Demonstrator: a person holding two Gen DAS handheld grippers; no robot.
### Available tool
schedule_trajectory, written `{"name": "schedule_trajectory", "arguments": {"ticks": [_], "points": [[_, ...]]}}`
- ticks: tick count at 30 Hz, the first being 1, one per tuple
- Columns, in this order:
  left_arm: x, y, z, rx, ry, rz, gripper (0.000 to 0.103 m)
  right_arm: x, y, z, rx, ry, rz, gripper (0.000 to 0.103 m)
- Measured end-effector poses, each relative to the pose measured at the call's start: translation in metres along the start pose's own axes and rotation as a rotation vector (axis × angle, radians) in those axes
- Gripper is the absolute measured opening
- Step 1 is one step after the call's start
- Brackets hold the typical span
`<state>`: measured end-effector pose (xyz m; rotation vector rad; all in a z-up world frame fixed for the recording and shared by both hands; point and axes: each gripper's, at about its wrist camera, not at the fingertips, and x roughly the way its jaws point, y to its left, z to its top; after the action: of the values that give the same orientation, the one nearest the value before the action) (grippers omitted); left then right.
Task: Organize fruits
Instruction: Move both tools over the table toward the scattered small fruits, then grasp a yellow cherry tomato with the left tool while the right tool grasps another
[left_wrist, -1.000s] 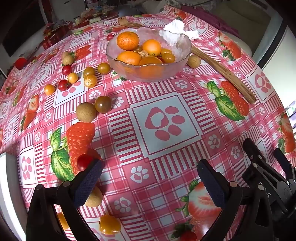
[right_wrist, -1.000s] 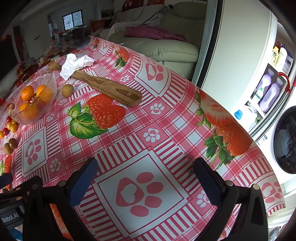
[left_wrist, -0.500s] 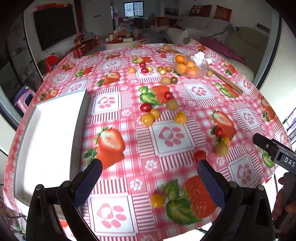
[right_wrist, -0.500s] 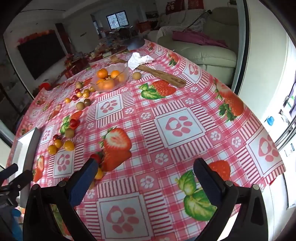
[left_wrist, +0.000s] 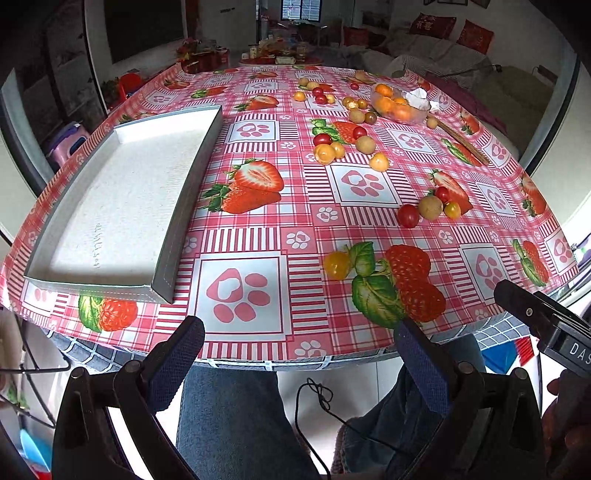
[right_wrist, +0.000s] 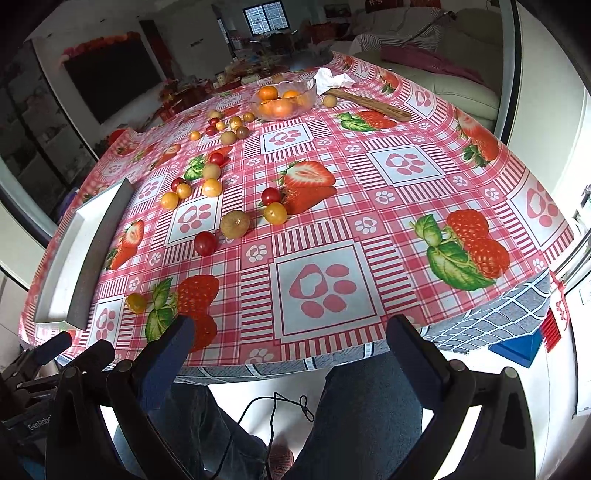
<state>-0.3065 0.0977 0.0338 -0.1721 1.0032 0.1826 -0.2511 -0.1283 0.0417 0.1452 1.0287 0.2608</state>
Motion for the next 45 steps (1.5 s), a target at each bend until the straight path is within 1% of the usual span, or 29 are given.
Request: {"name": "schedule_trajectory", "arguments": {"ticks": [3, 7, 10, 14, 16, 19, 21, 24, 27, 30, 32, 34, 38, 45], "points": [[-0.004, -0.002, -0.008, 0.01, -0.003, -0.013, 0.103, 0.0, 0.0, -0.007, 0.002, 0.014, 0.004, 0.103], [-0.014, -0.003, -0.022, 0.034, -0.019, -0.009, 0.103, -0.003, 0.002, -0.013, 0.001, -0.002, -0.002, 0.103], [-0.025, 0.001, -0.031, 0.032, -0.041, -0.005, 0.103, -0.006, 0.008, -0.022, 0.01, -0.014, 0.004, 0.103], [-0.031, 0.005, -0.04, 0.03, -0.048, -0.003, 0.103, -0.007, 0.013, -0.033, 0.015, -0.027, 0.012, 0.103], [-0.032, 0.005, -0.044, 0.026, -0.039, -0.003, 0.103, -0.01, 0.016, -0.038, -0.002, -0.038, 0.003, 0.103], [-0.031, 0.005, -0.05, 0.023, -0.007, -0.04, 0.103, -0.019, 0.02, -0.044, -0.021, -0.067, -0.001, 0.103], [-0.029, 0.005, -0.055, 0.019, 0.013, -0.064, 0.103, -0.024, 0.019, -0.046, -0.014, -0.084, -0.007, 0.103], [-0.024, 0.007, -0.058, -0.013, 0.033, -0.067, 0.103, -0.025, 0.013, -0.047, 0.014, -0.077, 0.014, 0.103], [-0.021, 0.009, -0.054, -0.028, 0.035, -0.052, 0.103, -0.025, 0.003, -0.048, 0.055, -0.065, 0.035, 0.103], [-0.017, 0.005, -0.046, 0.011, 0.017, 0.0, 0.103, -0.021, -0.009, -0.049, 0.107, -0.042, 0.07, 0.103], [-0.015, 0.003, -0.038, 0.034, 0.004, 0.032, 0.103, -0.016, -0.014, -0.046, 0.118, -0.022, 0.067, 0.103], [-0.012, 0.002, -0.028, 0.034, -0.018, 0.039, 0.103, -0.01, -0.016, -0.041, 0.106, -0.008, 0.055, 0.103], [0.0, -0.002, -0.005, 0.031, -0.026, 0.041, 0.103, -0.002, -0.016, -0.025, 0.078, -0.001, 0.043, 0.103], [0.03, -0.016, 0.023, 0.062, -0.037, 0.077, 0.103, 0.022, -0.01, 0.019, -0.006, 0.019, 0.012, 0.103]]}}
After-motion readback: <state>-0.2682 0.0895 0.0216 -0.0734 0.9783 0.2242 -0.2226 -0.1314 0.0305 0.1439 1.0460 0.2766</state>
